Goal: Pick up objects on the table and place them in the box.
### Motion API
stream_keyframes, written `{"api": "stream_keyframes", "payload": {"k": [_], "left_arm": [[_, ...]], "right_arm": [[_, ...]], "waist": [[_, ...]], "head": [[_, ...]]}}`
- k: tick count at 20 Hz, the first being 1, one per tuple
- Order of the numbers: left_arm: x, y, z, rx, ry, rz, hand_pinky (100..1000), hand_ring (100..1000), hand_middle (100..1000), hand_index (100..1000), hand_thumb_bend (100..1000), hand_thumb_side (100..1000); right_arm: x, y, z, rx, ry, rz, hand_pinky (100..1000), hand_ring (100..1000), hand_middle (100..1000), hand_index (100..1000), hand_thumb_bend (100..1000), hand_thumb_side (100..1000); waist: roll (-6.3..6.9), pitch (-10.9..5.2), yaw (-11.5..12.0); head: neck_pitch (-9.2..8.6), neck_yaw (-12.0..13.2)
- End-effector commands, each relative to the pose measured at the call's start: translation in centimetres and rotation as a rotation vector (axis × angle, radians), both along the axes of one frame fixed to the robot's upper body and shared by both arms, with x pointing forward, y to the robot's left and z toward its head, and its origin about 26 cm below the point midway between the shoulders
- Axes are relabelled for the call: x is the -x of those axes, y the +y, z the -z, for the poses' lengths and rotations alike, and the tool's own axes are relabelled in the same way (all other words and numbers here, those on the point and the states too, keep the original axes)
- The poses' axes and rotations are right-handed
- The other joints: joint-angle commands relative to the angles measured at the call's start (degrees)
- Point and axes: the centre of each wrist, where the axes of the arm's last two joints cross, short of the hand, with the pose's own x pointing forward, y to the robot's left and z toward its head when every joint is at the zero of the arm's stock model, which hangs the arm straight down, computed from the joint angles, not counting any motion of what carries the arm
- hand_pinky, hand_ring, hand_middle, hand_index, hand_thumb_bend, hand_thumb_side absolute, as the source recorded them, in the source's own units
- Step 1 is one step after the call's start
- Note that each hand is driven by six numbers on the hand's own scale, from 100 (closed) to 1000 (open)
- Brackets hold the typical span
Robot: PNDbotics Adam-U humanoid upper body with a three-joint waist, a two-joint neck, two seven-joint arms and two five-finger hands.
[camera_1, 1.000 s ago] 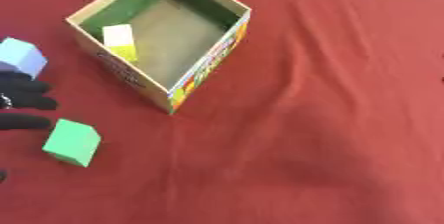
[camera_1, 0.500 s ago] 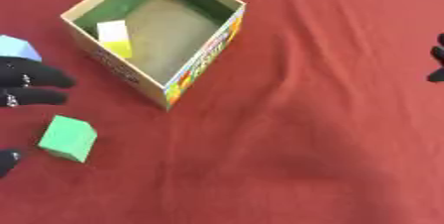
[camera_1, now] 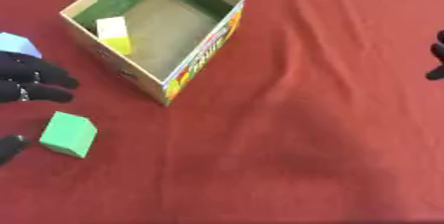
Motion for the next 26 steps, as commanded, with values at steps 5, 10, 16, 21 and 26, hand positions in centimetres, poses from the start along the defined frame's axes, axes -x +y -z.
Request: {"api": "stream_keyframes", "payload": {"k": [5,10,16,21,26], "left_arm": [[0.4,-0.5,-0.8,-0.064,-0.109,-0.03,1000,1000,935,924,100,1000],[0.4,-0.8,-0.4,-0.09,-0.118,-0.052,1000,1000,950,981,127,1000],[0.4,-1.1,-0.1,-0.119,-0.105,-0.075,1000,1000,985,1000,159,925],[0.4,-1.3,-0.2,-0.144,-0.103,-0.091,1000,1000,993,1000,292,384],[0.5,-1.4,-0.2,-0.158,-0.104,-0.111,1000,1000,988,1000,392,246]], "right_arm": [[0.0,0.2,-0.7,0.189,-0.092,-0.081,1000,1000,587,769,100,470],[-0.1,0.3,-0.6,0.192,-0.084,-0.089,1000,1000,587,770,100,470],[0.0,0.3,-0.5,0.191,-0.072,-0.097,1000,1000,583,770,100,470],[-0.1,0.4,-0.5,0.192,-0.058,-0.103,1000,1000,580,768,100,470],[-0.1,0.4,-0.5,0.193,-0.049,-0.107,1000,1000,577,766,100,470]], "waist": [[0.95,-2.05,-0.2],[0.97,-2.09,-0.4],[1.02,-2.17,-0.6],[1.17,-2.16,-0.7],[1.35,-2.12,-0.7]], "head": [[0.9,0.6],[1.15,0.9],[1.52,1.4],[1.79,1.5],[2.03,1.6]]}}
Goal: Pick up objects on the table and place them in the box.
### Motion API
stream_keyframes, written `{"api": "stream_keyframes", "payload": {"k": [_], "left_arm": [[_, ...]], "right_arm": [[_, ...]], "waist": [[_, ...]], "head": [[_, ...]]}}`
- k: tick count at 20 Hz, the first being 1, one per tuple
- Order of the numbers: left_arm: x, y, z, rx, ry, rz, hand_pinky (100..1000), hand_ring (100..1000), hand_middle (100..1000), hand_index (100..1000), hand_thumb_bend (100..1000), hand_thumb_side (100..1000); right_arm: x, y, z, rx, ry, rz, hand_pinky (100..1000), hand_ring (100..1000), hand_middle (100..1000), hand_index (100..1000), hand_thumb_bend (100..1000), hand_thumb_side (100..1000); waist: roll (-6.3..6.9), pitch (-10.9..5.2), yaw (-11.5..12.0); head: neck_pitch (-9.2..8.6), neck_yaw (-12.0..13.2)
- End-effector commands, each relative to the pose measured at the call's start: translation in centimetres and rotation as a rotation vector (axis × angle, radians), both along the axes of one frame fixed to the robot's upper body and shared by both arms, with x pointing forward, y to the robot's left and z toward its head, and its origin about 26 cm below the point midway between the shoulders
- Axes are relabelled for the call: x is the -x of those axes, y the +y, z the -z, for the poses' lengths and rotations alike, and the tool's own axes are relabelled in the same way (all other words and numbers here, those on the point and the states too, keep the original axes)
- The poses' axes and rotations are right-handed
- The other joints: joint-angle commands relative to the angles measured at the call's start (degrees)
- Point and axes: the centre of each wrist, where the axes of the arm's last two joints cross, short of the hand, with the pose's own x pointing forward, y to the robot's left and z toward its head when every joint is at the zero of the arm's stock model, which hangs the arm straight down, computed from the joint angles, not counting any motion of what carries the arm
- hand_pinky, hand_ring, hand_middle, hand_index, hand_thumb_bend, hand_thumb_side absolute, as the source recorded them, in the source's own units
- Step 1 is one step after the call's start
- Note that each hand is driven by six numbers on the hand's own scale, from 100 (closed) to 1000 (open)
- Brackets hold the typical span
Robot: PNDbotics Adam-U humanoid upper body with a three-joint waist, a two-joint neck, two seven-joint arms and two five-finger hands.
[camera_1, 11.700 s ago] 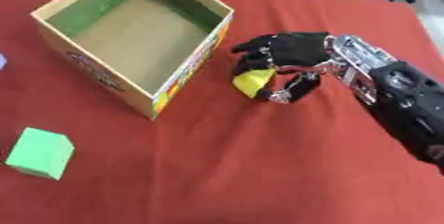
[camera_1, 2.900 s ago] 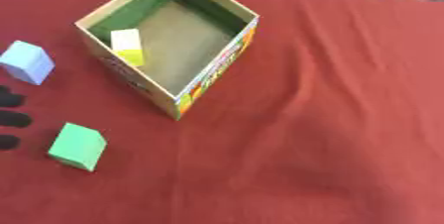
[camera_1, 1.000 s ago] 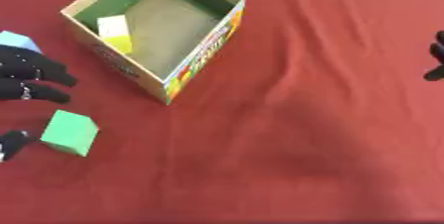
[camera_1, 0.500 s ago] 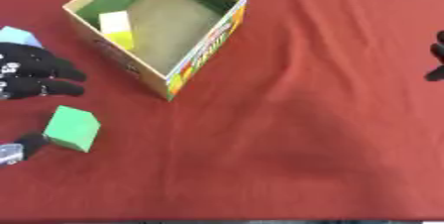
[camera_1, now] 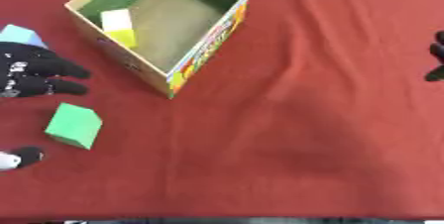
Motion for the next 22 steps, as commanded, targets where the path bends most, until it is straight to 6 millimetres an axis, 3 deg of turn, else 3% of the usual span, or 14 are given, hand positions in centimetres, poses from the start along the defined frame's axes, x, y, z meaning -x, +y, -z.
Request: {"api": "stream_keyframes", "payload": {"k": [1,5,6,10,22], "left_arm": [[0.4,-0.2,-0.7,-0.018,-0.031,-0.007,1000,1000,988,1000,383,244],[0.4,-0.2,-0.7,-0.022,-0.025,-0.026,1000,1000,971,1000,367,291],[0.4,-0.2,-0.7,-0.02,-0.025,-0.031,1000,1000,963,1000,319,395],[0.1,-0.3,-0.6,-0.006,-0.022,-0.058,1000,1000,942,985,279,522],[-3.2,0.1,1.3,0.006,0.007,-0.187,987,1000,833,942,261,579]], "right_arm": [[0.1,0.0,-0.8,0.17,-0.104,-0.085,1000,1000,577,766,100,470],[0.1,0.0,-0.8,0.169,-0.1,-0.086,1000,1000,574,764,100,470],[0.1,0.0,-0.8,0.169,-0.098,-0.086,1000,1000,574,764,100,470],[0.1,0.1,-0.7,0.169,-0.093,-0.088,1000,1000,572,762,100,470],[0.1,0.2,-0.5,0.171,-0.083,-0.097,1000,1000,566,760,100,470]], "waist": [[1.1,-1.84,-0.1],[1.2,-1.86,-0.2],[1.21,-1.85,-0.2],[1.2,-1.82,-0.3],[1.02,-1.64,-0.5]], "head": [[0.61,0.2],[0.85,0.1],[0.86,0.1],[0.9,0.1],[0.83,0.2]]}}
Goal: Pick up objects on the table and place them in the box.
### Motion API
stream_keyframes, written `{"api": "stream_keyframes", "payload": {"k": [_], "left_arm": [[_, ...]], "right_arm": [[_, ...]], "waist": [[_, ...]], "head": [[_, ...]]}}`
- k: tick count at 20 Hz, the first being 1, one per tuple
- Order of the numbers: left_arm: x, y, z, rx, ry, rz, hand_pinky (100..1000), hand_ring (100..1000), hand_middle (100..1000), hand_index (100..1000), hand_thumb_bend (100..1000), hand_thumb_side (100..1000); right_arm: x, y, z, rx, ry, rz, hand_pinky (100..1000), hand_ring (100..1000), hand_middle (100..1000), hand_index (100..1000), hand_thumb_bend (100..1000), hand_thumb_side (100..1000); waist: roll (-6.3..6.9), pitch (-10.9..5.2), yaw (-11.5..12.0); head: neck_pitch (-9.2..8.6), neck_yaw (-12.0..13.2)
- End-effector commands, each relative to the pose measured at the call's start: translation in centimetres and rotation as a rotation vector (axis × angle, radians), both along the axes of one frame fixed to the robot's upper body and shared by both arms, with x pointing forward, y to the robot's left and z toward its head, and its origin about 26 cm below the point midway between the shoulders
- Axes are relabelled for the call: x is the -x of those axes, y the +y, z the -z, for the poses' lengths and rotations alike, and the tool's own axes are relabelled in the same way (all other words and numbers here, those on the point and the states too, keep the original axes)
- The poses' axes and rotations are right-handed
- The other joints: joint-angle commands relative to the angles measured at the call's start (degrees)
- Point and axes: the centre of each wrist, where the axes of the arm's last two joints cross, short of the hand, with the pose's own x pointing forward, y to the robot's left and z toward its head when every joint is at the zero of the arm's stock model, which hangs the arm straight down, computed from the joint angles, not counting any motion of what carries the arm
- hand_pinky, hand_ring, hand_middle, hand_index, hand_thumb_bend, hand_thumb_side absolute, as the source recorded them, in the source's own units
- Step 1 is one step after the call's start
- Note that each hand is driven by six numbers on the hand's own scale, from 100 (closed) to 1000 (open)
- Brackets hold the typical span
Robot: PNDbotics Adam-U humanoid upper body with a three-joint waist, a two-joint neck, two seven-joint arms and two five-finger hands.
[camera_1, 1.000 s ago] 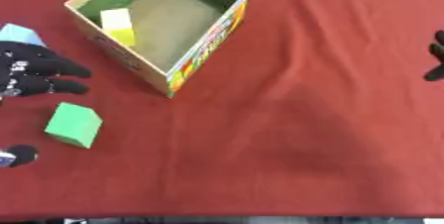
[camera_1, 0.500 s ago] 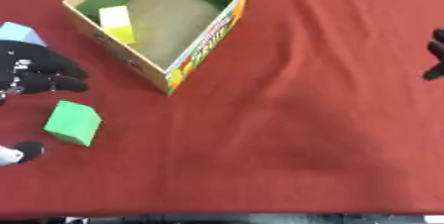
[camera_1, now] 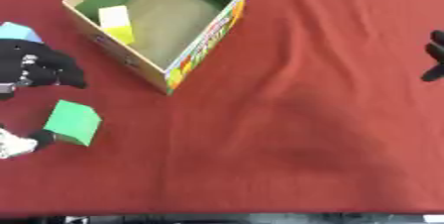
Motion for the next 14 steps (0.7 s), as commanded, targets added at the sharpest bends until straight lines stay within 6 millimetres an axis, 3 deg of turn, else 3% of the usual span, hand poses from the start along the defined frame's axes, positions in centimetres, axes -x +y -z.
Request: {"api": "stream_keyframes", "payload": {"k": [1,11,14], "left_arm": [[-0.9,0.4,-0.1,-0.005,-0.022,-0.035,985,1000,825,938,259,588],[-2.0,0.5,1.3,-0.06,-0.019,-0.025,981,992,783,918,313,822],[-2.0,0.5,1.2,-0.072,-0.042,-0.006,978,985,767,888,336,723]], "right_arm": [[0.0,0.1,-0.7,0.174,-0.109,-0.09,1000,1000,565,760,100,470],[0.0,0.2,-0.6,0.166,-0.097,-0.094,1000,1000,556,753,100,470],[0.0,0.2,-0.5,0.166,-0.09,-0.096,1000,1000,554,751,100,470]], "waist": [[0.69,-1.59,-0.1],[0.59,-1.36,-0.3],[0.63,-1.37,-0.2]], "head": [[0.3,0.2],[0.43,0.2],[0.56,0.2]]}}
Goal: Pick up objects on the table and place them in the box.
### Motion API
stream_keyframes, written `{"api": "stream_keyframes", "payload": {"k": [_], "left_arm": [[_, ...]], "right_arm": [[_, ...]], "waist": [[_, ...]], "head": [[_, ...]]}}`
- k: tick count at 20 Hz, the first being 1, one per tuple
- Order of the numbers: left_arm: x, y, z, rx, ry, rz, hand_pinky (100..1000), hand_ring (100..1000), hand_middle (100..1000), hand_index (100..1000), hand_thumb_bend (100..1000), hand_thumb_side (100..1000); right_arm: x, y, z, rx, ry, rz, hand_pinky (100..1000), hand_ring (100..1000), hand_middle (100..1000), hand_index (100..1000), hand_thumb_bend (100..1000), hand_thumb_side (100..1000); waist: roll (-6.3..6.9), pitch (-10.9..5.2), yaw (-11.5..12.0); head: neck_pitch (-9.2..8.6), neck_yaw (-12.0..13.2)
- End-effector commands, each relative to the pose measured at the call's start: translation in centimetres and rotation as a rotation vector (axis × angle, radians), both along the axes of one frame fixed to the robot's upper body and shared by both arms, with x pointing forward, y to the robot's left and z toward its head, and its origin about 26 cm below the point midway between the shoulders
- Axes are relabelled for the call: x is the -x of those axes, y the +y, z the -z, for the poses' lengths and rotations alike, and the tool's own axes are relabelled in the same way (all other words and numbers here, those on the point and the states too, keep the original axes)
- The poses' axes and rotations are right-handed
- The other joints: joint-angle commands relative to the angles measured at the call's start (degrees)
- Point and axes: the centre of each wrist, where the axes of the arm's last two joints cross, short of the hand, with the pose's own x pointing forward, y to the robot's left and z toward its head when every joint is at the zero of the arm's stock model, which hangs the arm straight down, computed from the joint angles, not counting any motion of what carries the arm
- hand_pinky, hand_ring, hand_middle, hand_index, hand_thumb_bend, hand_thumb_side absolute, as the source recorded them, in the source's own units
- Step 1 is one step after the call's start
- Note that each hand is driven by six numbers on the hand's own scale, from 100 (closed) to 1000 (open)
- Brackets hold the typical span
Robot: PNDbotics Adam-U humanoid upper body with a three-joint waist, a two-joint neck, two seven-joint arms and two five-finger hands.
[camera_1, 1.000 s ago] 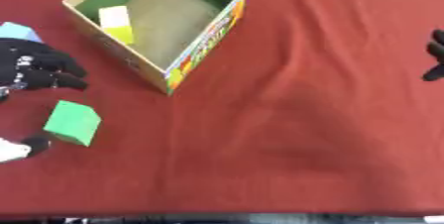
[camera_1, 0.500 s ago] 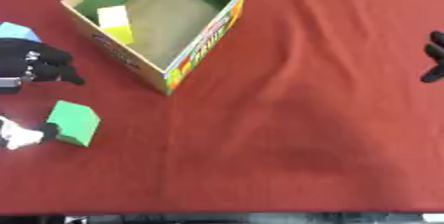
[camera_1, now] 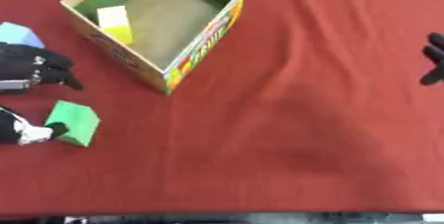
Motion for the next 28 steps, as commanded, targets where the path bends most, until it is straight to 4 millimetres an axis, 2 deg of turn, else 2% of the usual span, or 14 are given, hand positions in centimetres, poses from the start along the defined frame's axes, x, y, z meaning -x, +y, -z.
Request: {"api": "stream_keyframes", "payload": {"k": [1,6,9,10,15,16,21,26,28], "left_arm": [[0.1,0.2,-0.7,-0.014,-0.044,0.012,978,984,766,872,350,698],[-0.2,0.3,-0.4,-0.03,-0.061,0.013,974,979,772,846,386,724],[-0.5,0.5,0.2,-0.048,-0.068,0.012,970,974,772,840,422,633],[-0.7,0.5,0.4,-0.052,-0.068,0.011,970,973,771,835,434,565],[-1.2,0.5,1.1,-0.055,-0.061,0.009,965,971,766,834,420,565],[-1.3,0.5,1.2,-0.056,-0.06,0.011,963,969,765,834,414,587],[-1.6,0.4,1.9,-0.052,-0.072,0.01,940,927,738,817,446,523],[-1.8,0.2,2.7,-0.015,-0.095,0.017,920,887,672,774,396,477],[-1.9,0.2,3.0,0.001,-0.094,0.012,909,860,613,715,333,382]], "right_arm": [[0.0,0.1,-0.7,0.166,-0.107,-0.092,1000,1000,553,751,100,470],[0.0,0.2,-0.7,0.16,-0.101,-0.096,1000,1000,551,749,100,470],[0.0,0.2,-0.6,0.157,-0.098,-0.097,1000,1000,549,748,100,470],[0.0,0.2,-0.6,0.155,-0.097,-0.098,1000,1000,549,748,100,470],[0.0,0.3,-0.6,0.15,-0.091,-0.101,1000,1000,548,747,100,470],[0.0,0.3,-0.6,0.149,-0.091,-0.1,1000,1000,547,747,100,470],[0.0,0.3,-0.5,0.144,-0.086,-0.102,1000,1000,546,746,100,470],[0.0,0.4,-0.4,0.138,-0.079,-0.102,1000,1000,545,746,100,470],[0.0,0.4,-0.4,0.136,-0.077,-0.102,1000,1000,544,746,100,470]], "waist": [[0.65,-1.38,0.0],[0.64,-1.43,-0.1],[0.54,-1.42,-0.2],[0.52,-1.41,-0.2],[0.39,-1.34,-0.3],[0.36,-1.33,-0.3],[0.21,-1.21,-0.5],[0.07,-1.1,-0.7],[0.05,-1.11,-0.7]], "head": [[0.59,0.2],[0.54,0.2],[0.52,0.3],[0.53,0.4],[0.59,0.5],[0.59,0.5],[0.61,0.6],[0.2,0.4],[-0.23,0.0]]}}
